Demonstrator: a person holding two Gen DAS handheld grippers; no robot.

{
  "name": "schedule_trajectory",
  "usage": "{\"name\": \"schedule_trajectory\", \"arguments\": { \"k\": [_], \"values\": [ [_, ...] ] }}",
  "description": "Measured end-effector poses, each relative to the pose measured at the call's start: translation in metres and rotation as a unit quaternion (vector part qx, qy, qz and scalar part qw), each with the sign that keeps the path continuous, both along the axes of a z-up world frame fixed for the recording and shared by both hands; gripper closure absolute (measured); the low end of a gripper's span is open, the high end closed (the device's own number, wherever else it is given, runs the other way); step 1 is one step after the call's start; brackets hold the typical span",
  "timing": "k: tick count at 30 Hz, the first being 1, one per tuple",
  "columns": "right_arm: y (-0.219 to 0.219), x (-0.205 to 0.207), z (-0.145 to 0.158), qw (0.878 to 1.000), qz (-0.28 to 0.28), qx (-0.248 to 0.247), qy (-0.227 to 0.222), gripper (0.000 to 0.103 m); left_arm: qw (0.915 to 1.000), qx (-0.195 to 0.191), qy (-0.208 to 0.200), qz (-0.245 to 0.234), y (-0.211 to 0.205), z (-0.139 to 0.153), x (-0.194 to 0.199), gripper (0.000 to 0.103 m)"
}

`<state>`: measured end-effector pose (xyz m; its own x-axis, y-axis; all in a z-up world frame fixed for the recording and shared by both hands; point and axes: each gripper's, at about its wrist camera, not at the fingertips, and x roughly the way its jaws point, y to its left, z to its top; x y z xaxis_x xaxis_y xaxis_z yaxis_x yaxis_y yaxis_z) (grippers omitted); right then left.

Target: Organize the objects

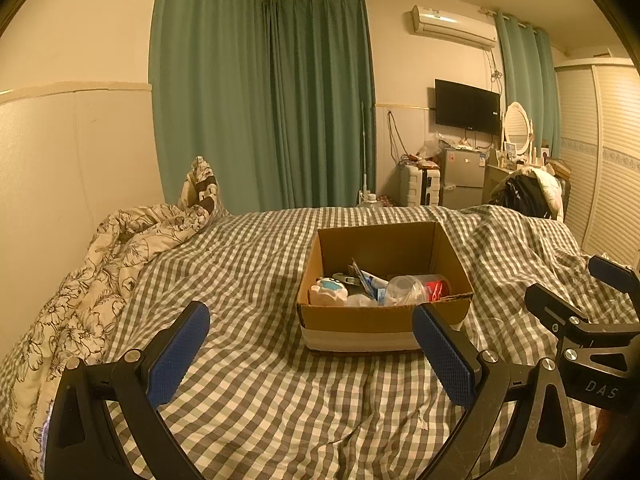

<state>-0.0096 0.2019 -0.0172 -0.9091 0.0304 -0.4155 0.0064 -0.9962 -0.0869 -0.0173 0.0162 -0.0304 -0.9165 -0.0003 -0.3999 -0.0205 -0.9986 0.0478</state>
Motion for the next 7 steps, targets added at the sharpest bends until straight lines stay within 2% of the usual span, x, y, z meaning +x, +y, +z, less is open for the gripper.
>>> {"name": "schedule_trajectory", "arguments": {
  "k": [7],
  "values": [
    [-0.0001,0.0000,0.0000,1.000,0.000,0.000,0.000,0.000,1.0000,0.006,-0.002,0.000,-0.0028,0.0004,-0.0007,0.000]
  ]
}}
